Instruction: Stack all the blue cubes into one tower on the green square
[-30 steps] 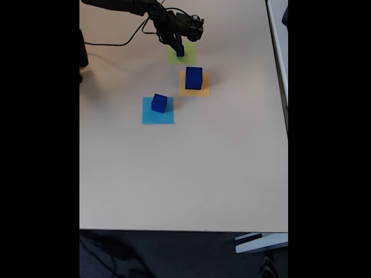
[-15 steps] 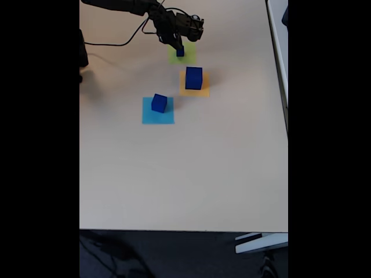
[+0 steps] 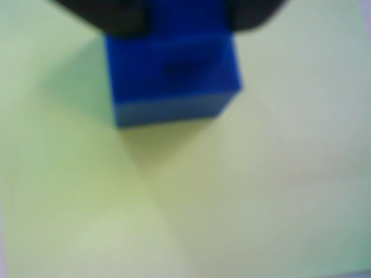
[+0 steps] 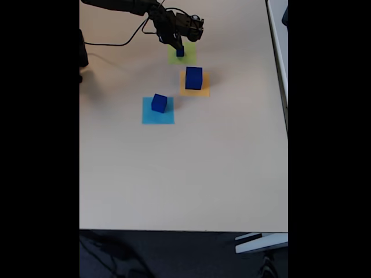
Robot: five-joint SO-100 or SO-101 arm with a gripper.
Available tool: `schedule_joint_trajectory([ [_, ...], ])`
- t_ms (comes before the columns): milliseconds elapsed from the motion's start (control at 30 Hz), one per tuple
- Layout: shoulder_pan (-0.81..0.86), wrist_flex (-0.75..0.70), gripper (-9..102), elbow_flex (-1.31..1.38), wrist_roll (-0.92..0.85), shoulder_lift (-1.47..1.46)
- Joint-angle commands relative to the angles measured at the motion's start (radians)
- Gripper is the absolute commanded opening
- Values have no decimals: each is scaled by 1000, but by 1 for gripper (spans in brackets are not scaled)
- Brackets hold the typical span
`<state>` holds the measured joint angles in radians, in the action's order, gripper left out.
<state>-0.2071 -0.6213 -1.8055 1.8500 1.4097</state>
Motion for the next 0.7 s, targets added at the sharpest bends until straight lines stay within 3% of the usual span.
schedule_joint_trajectory([
  [0, 12, -2, 2, 8, -14, 46],
  [233, 32, -11, 3, 21, -71, 77],
  [667, 126, -227, 3, 196, -229, 144],
])
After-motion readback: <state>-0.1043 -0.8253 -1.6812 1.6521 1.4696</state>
